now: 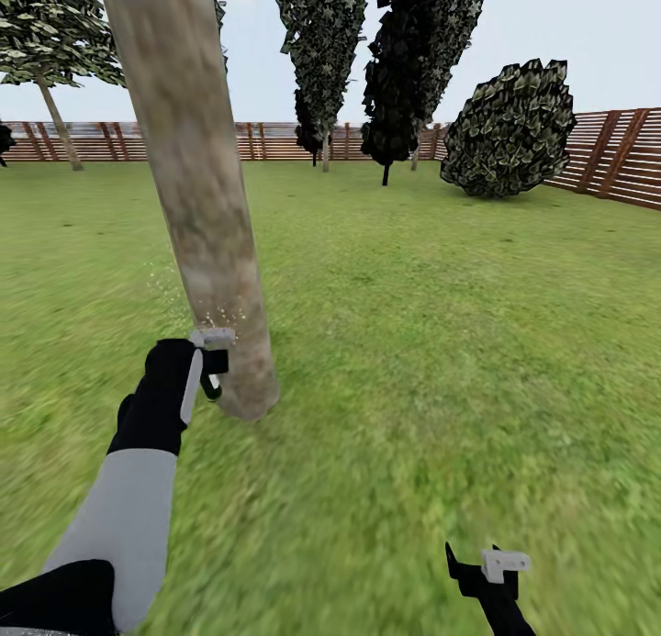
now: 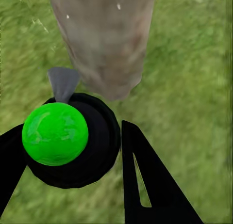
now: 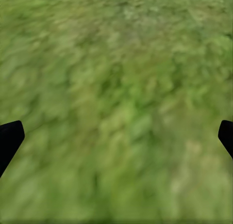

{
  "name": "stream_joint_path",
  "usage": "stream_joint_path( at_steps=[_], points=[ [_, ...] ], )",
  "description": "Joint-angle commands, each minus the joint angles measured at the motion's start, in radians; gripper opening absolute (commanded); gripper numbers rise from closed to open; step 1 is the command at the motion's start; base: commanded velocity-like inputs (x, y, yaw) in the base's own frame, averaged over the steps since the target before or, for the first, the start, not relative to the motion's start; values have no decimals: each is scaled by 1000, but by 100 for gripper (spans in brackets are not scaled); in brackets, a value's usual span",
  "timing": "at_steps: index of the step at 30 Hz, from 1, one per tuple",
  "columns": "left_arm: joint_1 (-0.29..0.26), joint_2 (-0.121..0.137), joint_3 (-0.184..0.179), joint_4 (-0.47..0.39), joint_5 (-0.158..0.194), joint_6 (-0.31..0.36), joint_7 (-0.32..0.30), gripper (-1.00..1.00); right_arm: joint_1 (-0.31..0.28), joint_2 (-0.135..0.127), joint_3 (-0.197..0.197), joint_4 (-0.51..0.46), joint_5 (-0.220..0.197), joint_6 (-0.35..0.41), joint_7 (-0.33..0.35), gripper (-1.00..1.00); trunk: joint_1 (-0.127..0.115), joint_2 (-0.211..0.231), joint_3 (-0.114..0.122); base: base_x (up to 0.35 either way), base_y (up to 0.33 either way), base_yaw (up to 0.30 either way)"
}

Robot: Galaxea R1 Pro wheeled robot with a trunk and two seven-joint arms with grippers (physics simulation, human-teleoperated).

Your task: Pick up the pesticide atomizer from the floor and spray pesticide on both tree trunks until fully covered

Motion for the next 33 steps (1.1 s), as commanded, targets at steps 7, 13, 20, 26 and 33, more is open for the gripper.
stream_joint_path(
  at_steps=[7,13,20,26,33],
  points=[
    [-8,40,9,-29,-2,19,-1,-100,0,0,-1,0,0,0,0,100,0,0,0,0,0,0],
    [-30,38,3,-44,0,21,-1,-100,0,0,0,0,0,0,0,100,0,0,0,0,0,0],
    [-59,-4,0,-60,-3,23,-1,-100,0,0,-1,0,-1,0,0,100,0,0,0,0,0,0],
    [-57,21,7,-59,-11,23,0,-100,0,0,0,0,-1,0,0,100,0,0,0,0,0,0],
    [-54,8,-2,-85,-8,23,0,-100,0,-2,-1,0,-1,-1,1,100,0,0,0,136,0,0]
  ],
)
